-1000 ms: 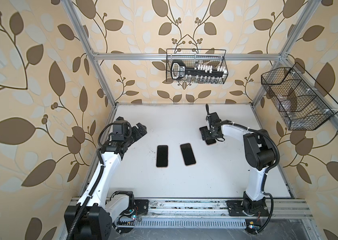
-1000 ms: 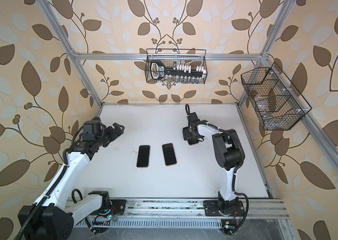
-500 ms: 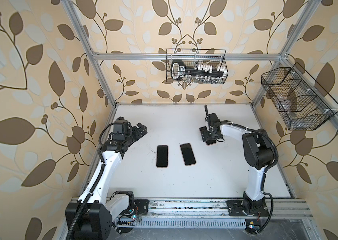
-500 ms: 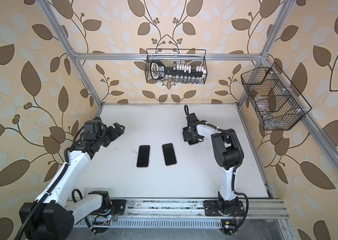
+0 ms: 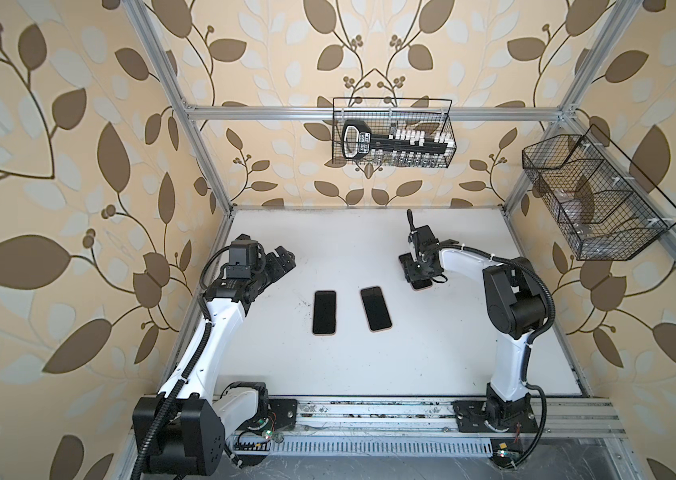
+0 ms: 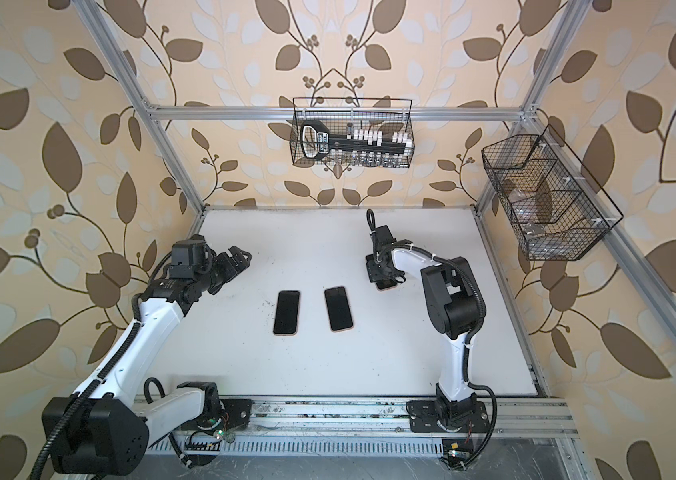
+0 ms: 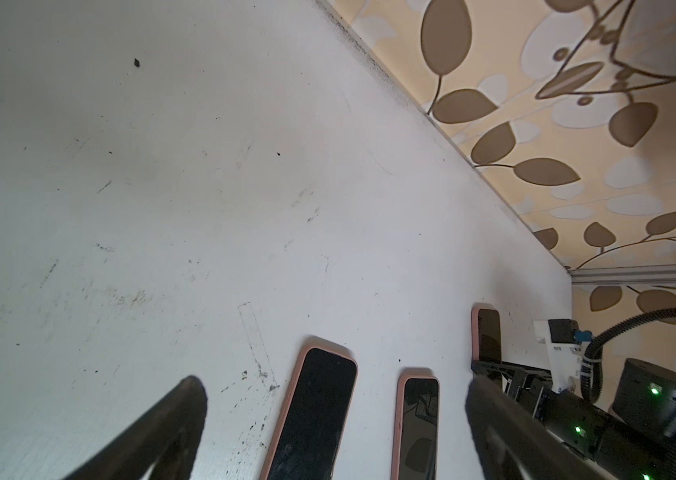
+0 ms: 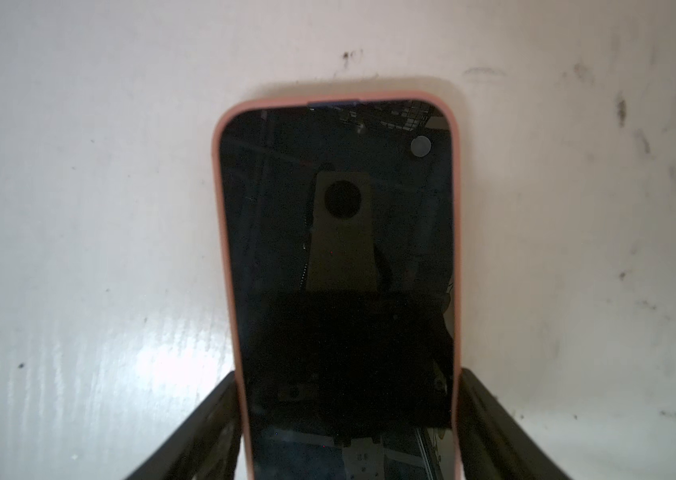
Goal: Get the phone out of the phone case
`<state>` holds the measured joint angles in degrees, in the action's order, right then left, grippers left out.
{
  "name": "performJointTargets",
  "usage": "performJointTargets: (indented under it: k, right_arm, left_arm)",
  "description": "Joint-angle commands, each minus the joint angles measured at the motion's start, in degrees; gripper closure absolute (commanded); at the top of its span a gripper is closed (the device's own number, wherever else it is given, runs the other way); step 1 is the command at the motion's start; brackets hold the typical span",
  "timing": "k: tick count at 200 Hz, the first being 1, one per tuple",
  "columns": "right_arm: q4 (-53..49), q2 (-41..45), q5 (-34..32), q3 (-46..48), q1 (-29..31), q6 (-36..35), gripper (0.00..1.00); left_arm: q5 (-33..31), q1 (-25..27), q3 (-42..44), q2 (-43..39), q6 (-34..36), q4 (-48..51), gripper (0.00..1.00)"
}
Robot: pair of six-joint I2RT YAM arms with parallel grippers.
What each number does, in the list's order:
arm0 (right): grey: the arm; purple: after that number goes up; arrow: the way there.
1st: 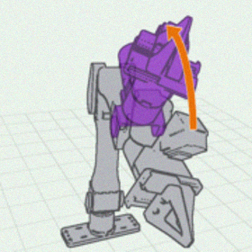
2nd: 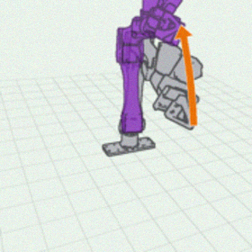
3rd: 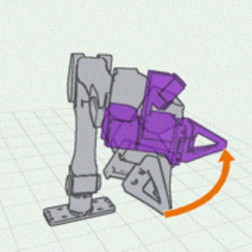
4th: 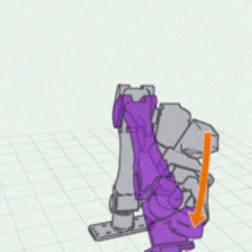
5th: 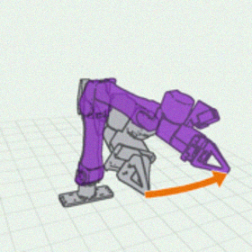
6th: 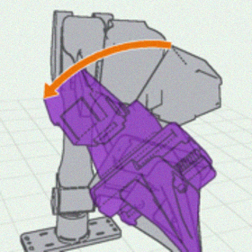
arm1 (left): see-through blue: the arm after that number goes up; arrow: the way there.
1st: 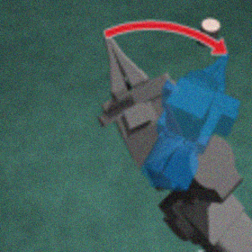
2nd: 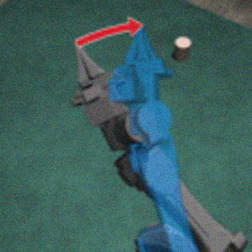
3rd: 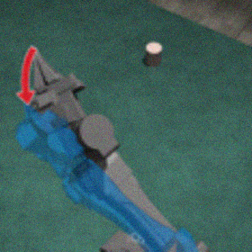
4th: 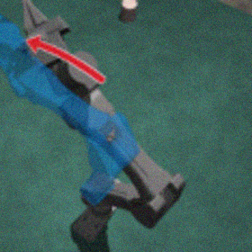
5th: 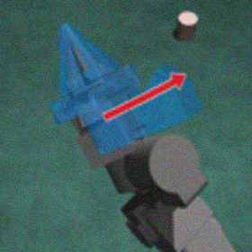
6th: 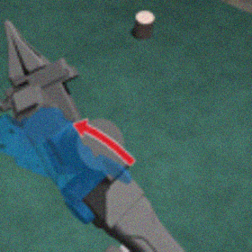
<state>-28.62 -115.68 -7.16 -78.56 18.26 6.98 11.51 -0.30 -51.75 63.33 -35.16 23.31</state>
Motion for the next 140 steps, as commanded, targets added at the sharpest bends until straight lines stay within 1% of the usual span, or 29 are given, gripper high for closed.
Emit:
performJointTargets:
  k: [1,80,108,140]
  right_arm:
    - [-1.93,-0.54,-0.96,-0.51,0.21,-1.36,0.32]
    - [1.12,3.17,2.25,2.48,0.03,-0.69,0.33]
    - [1.11,3.95,2.93,2.98,-0.24,-0.81,0.33]
    - [1.62,5.39,3.60,3.62,-0.42,-0.72,0.33]
  left_arm:
    - [0.90,0.48,-0.20,-0.01,-0.53,-1.27,0.01]
    - [3.54,0.51,0.58,0.30,0.18,1.56,0.01]
    - [5.99,0.47,1.03,0.57,-0.11,0.32,0.01]
    - [7.04,0.56,1.92,0.92,-1.28,-1.48,0.01]
